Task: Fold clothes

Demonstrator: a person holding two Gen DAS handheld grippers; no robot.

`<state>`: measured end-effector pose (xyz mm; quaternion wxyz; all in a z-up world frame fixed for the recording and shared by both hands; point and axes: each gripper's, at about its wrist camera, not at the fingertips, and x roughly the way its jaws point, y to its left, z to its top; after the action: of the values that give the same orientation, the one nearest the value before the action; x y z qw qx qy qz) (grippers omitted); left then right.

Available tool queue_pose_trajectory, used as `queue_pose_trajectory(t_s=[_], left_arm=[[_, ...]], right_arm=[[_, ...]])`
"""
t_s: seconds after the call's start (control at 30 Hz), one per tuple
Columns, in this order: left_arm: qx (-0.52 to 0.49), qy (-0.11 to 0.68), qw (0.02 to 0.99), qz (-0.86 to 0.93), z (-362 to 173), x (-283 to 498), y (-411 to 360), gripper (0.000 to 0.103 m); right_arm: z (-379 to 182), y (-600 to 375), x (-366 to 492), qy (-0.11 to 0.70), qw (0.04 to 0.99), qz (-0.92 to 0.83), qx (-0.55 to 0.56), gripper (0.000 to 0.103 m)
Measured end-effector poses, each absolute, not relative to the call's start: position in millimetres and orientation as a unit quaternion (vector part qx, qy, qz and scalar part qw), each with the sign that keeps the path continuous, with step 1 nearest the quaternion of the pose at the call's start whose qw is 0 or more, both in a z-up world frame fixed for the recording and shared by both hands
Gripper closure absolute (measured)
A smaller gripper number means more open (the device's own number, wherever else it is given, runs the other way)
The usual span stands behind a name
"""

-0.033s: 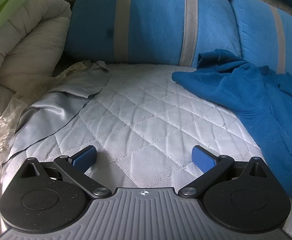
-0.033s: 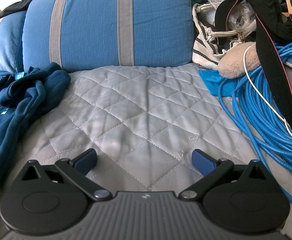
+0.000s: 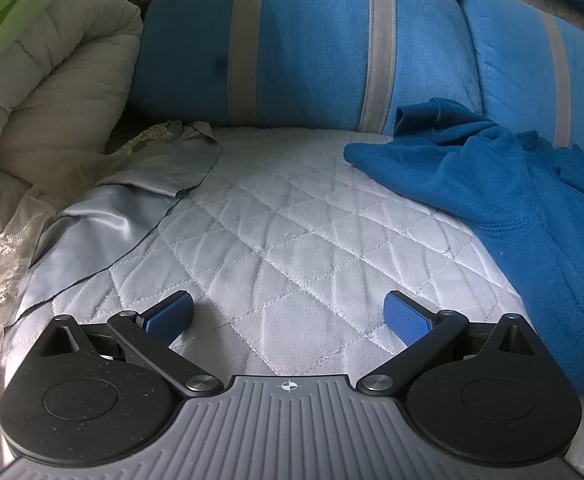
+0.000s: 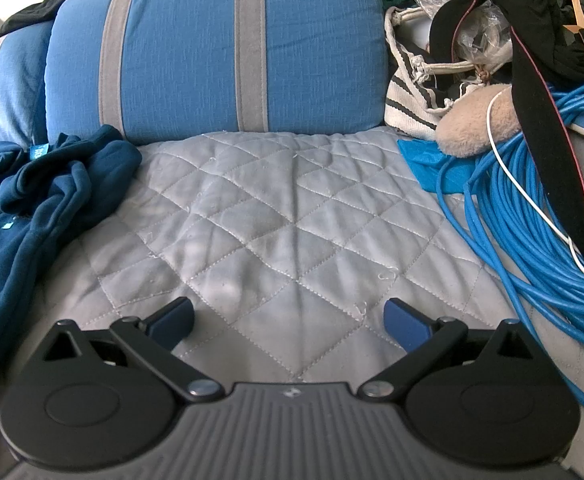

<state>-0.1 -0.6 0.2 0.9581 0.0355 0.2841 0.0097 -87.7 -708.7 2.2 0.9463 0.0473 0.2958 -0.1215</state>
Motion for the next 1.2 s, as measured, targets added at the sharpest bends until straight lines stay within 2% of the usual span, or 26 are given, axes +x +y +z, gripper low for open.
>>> queue_pose_trajectory(t_s=[0.67, 0.83, 1.03, 1.2], left_arm=[[0.063, 0.280, 0.958, 0.024, 3, -3, -11, 0.000], [0.031, 0.316, 0.948, 0.025, 10, 0, -5, 0.000], [0.017, 0.370, 0.928, 0.032, 22, -9, -4, 0.000], [-0.002, 0.367, 0.929, 0.042, 32, -30, 4, 0.000]], right_arm=[[2, -698, -90, 0.292, 0.946, -0.139, 0.024, 0.000], [5, -696, -91, 0.299, 0.942, -0.147, 0.029, 0.000], [16, -692, -95, 0.347, 0.922, -0.165, 0.048, 0.000], [18, -690, -99, 0.364, 0.914, -0.169, 0.053, 0.000]])
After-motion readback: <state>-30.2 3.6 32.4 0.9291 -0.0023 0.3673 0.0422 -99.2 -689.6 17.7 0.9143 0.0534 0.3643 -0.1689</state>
